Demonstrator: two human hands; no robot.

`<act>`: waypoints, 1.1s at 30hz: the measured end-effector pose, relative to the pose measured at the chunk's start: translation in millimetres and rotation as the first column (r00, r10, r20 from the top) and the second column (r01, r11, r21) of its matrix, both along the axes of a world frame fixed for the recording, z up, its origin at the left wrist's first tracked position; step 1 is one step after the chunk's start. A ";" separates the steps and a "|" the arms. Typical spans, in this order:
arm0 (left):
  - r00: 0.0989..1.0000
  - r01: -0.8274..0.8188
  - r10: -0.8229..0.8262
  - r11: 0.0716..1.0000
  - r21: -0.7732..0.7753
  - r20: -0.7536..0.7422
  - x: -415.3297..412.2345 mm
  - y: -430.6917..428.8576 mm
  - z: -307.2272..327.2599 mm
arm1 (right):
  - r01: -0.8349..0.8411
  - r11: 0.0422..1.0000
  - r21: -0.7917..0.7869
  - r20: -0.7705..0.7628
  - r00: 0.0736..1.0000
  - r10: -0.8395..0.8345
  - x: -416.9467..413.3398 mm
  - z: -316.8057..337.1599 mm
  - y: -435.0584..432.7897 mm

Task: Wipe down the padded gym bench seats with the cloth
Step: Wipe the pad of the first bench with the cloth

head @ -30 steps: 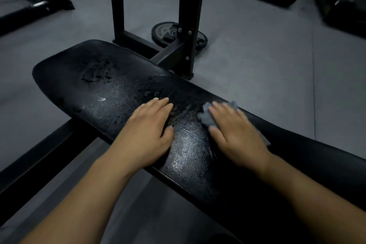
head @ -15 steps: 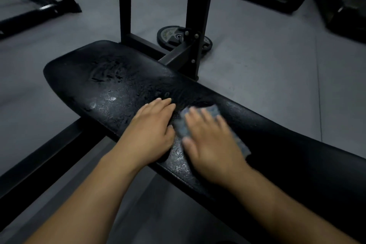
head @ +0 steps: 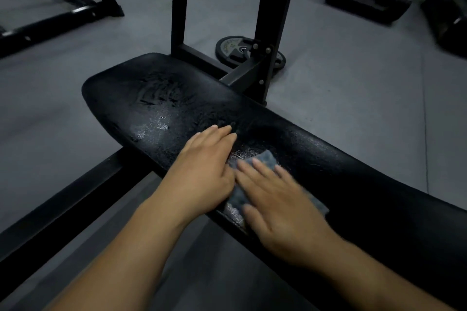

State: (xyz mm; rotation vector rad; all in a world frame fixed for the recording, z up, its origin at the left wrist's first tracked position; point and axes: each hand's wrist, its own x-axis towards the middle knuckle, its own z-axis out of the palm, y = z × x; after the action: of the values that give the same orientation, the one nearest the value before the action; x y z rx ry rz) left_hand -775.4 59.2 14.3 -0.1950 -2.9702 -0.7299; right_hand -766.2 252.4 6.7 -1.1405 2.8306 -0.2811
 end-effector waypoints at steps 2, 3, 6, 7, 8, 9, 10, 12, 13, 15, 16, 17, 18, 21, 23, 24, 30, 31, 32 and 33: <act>1.000 -0.012 0.012 1.000 -0.026 -0.006 2.5 -3.1 -0.7 | 0.112 0.994 0.012 -0.057 0.992 -0.111 -36.0 1.1 22.0; 1.000 -0.019 0.019 0.999 -0.038 0.001 2.4 -3.2 -1.9 | 0.222 0.975 0.023 -0.072 0.973 -0.220 -62.4 1.8 21.6; 0.999 -0.034 0.035 0.997 -0.071 0.016 2.8 0.3 -7.0 | 0.367 0.927 0.073 -0.072 0.929 -0.362 -81.1 -0.9 -16.3; 0.999 -0.035 0.037 0.996 -0.079 0.024 3.6 1.0 -8.1 | 0.294 0.954 0.059 -0.078 0.954 -0.289 -65.4 -1.4 -25.4; 0.999 -0.034 0.037 0.996 -0.087 0.032 4.5 0.9 -8.8 | 0.185 0.982 0.041 -0.054 0.982 -0.183 -42.4 -1.8 -26.0; 0.998 -0.034 0.038 0.995 -0.098 0.040 5.0 -0.1 -9.5 | 0.092 0.995 0.028 -0.019 0.996 -0.092 -20.6 -1.1 -17.7; 0.998 -0.034 0.039 0.993 -0.109 0.042 5.4 -1.5 -10.3 | 0.045 0.999 0.027 0.015 0.999 -0.045 -7.9 1.4 -3.8; 0.999 -0.041 0.044 0.992 -0.121 0.025 5.5 -2.4 -12.0 | 0.078 0.997 0.020 -0.005 0.997 -0.078 -25.4 1.2 24.6; 0.999 -0.050 0.052 0.992 -0.117 0.013 5.7 -1.7 -12.7 | 0.154 0.988 0.016 -0.038 0.987 -0.154 -46.0 1.7 31.3; 0.997 -0.071 0.071 0.992 -0.102 -0.011 6.3 0.1 -15.0 | 0.341 0.939 0.044 -0.088 0.938 -0.337 -87.1 0.0 22.4; 0.997 -0.078 0.076 0.992 -0.099 -0.025 6.2 0.5 -15.7 | 0.395 0.917 0.058 -0.103 0.916 -0.388 -95.7 -2.0 8.0; 0.997 -0.078 0.075 0.992 -0.101 -0.035 5.6 0.0 -15.7 | 0.406 0.911 0.067 -0.117 0.910 -0.397 -95.5 -3.7 -7.8; 0.996 -0.079 0.075 0.991 -0.105 -0.038 5.2 -1.3 -15.4 | 0.362 0.929 0.073 -0.121 0.928 -0.352 -86.9 -2.8 -21.3; 0.995 -0.104 0.102 0.989 -0.104 -0.017 1.9 -10.2 -13.8 | 0.041 0.997 0.071 -0.027 0.999 -0.039 -43.9 4.3 -23.9; 0.994 -0.109 0.109 0.987 -0.114 -0.006 -0.2 -15.4 -12.8 | -0.015 0.996 0.082 0.015 1.000 0.014 -51.2 6.2 -2.9; 0.994 -0.108 0.108 0.986 -0.124 -0.001 -1.3 -17.0 -12.2 | 0.039 0.996 0.077 -0.012 0.999 -0.038 -68.1 5.2 3.6; 0.994 -0.109 0.113 0.970 -0.216 0.007 -12.9 -29.0 -7.8 | 0.259 0.964 0.065 -0.087 0.964 -0.253 -105.1 -3.0 -49.3; 0.995 -0.094 0.098 0.967 -0.236 0.006 -15.7 -34.4 -6.4 | 0.150 0.987 0.061 -0.073 0.987 -0.145 -84.9 -1.3 -49.4; 0.997 -0.072 0.077 0.964 -0.257 0.007 -19.0 -41.2 -4.7 | 0.063 0.996 0.062 -0.039 0.997 -0.060 -66.7 1.6 -41.3; 0.999 -0.044 0.049 0.959 -0.280 0.013 -22.8 -48.6 -3.1 | 0.020 0.997 0.072 -0.014 1.000 -0.019 -59.9 3.6 -28.6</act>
State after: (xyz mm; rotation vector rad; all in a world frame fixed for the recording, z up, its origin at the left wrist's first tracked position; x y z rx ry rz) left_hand -798.2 10.5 11.2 -0.1335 -3.0735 -0.3049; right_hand -826.0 223.8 10.2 -1.1059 2.8395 -0.1711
